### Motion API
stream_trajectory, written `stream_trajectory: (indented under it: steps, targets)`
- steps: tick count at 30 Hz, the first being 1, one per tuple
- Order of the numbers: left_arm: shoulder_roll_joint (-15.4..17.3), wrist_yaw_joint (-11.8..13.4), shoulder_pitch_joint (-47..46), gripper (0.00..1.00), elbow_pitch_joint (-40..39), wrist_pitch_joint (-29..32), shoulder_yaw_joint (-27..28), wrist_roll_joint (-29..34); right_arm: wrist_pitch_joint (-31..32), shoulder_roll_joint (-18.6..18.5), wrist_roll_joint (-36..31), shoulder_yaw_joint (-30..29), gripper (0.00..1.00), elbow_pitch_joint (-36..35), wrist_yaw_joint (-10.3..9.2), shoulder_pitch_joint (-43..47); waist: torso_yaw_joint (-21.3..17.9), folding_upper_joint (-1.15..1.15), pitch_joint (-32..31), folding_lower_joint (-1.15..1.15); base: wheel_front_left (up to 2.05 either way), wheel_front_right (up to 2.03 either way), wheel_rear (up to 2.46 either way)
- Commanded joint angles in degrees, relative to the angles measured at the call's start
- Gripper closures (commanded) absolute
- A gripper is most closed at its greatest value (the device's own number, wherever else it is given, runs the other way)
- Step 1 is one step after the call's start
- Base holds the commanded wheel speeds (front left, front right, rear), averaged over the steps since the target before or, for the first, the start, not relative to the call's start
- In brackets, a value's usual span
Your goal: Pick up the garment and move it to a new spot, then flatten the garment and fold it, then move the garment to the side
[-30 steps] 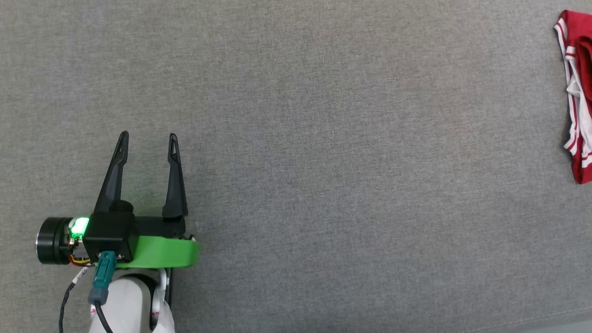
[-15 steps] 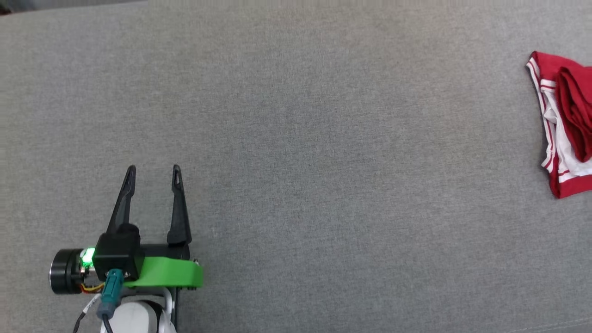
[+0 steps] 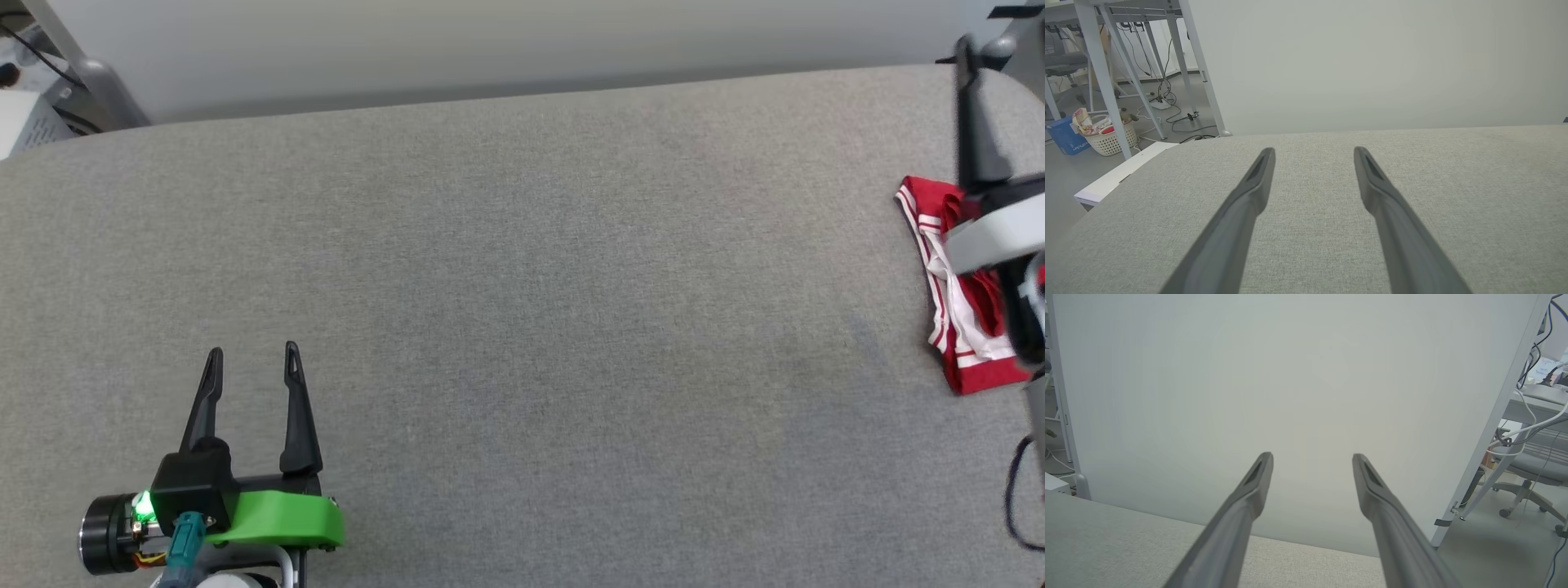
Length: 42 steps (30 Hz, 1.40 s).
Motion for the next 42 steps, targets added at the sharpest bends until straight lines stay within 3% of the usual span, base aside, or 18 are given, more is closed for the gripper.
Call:
stream_trajectory:
  steps: [1, 7, 15, 29, 42]
  targets:
    - [-0.4, 0.4, 0.8, 0.00, -0.1, -0.3, 0.2, -0.5, -0.3, 2.0, -0.8, -0.3, 0.00, -1.9, -0.05, 2.8, 1.6, 0.00, -2.1, 0.00, 0.00, 0.00, 0.00]
    - [-0.6, -0.2, 1.2, 0.00, 0.9, -0.3, -0.3, -0.4, -0.3, 9.0, -1.3, -0.3, 0.00, -6.0, -0.05, 11.7, 3.9, 0.00, -4.0, 0.00, 0.00, 0.00, 0.00]
    - [-0.9, -0.7, 2.0, 0.00, 2.6, -0.3, -1.3, -0.3, -0.3, 14.6, -2.6, -1.4, 0.00, -8.1, -0.05, 22.9, 5.7, 0.00, -6.3, 0.00, 0.00, 0.00, 0.00]
    - [-1.3, -2.7, 4.3, 0.00, 4.8, -0.3, -2.6, -1.6, -0.3, 18.1, -3.8, -5.5, 0.00, -13.9, -0.05, 37.8, 6.6, 0.00, -9.1, 0.00, 0.00, 0.00, 0.00]
    - [-1.2, -3.4, 5.1, 0.00, 6.1, -0.3, -2.5, -2.0, 0.2, 18.9, -4.2, -6.0, 0.00, -14.5, -0.05, 40.9, 6.6, 0.00, -9.8, 0.00, 0.00, 0.00, 0.00]
